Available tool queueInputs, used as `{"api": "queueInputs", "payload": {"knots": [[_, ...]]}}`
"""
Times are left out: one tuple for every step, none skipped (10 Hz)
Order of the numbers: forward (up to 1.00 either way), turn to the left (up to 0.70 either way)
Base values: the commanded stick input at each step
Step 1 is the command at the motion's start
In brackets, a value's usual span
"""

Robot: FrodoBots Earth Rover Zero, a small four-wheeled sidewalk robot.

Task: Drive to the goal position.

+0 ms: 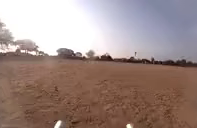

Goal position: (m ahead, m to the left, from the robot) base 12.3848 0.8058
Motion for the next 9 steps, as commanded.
{"api": "queueInputs", "payload": {"knots": [[0.70,0.00],[0.70,0.00],[0.70,0.00],[0.70,0.00],[0.70,0.00],[0.70,0.00],[0.70,0.00],[0.70,0.00],[0.70,0.00]]}}
